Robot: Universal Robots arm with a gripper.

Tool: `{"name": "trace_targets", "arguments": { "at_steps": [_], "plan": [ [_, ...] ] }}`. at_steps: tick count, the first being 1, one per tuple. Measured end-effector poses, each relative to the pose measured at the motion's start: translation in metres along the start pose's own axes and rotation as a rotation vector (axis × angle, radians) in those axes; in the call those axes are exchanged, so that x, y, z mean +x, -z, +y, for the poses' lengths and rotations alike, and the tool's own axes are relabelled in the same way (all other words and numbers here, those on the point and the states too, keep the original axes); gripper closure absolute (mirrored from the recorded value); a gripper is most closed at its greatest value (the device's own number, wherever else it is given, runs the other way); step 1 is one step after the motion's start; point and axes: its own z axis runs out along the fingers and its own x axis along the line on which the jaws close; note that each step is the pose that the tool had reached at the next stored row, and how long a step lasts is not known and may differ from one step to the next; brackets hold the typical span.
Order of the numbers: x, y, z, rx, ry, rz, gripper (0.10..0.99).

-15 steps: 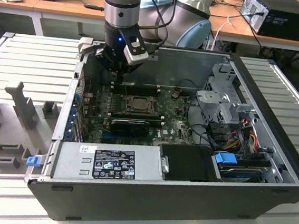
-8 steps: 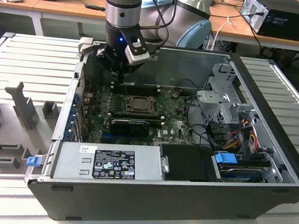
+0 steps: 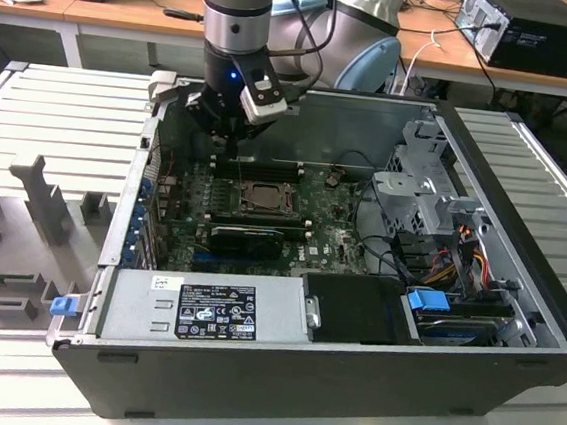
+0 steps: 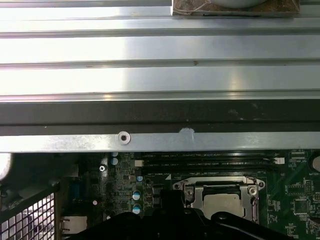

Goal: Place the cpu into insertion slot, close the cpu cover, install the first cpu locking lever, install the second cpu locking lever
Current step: 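Install the first cpu locking lever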

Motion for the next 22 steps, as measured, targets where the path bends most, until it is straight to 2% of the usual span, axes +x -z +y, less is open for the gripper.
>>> {"name": "trace_targets", "arguments": {
  "at_steps": [4, 7, 8, 10, 12, 13, 15, 16, 19, 22],
  "plan": [
    [-0.002, 0.0, 0.0, 0.0, 0.0, 0.0001, 0.98],
    [-0.0066, -0.0001, 0.0002, 0.0, 0.0, 0.0001, 0.98],
    [-0.0089, -0.0003, 0.0003, 0.0, 0.0, -0.0001, 0.98],
    [-0.0204, -0.0008, 0.0005, 0.0, 0.0, 0.0001, 0.98],
    [-0.0244, -0.0012, 0.0005, 0.0, 0.0, 0.0001, 0.98],
    [-0.026, -0.0013, 0.0004, -0.003, 0.0, 0.0, 0.98],
    [-0.0268, -0.0017, 0.0005, -0.039, 0.0, 0.001, 0.98],
    [-0.0268, -0.0023, 0.0002, -0.043, 0.0, 0.0011, 0.98],
    [-0.0286, -0.0066, -0.0003, -0.043, 0.004, 0.0014, 0.98],
    [-0.0303, -0.0109, -0.0004, -0.04, 0.054, 0.0047, 0.98]
  ]
}}
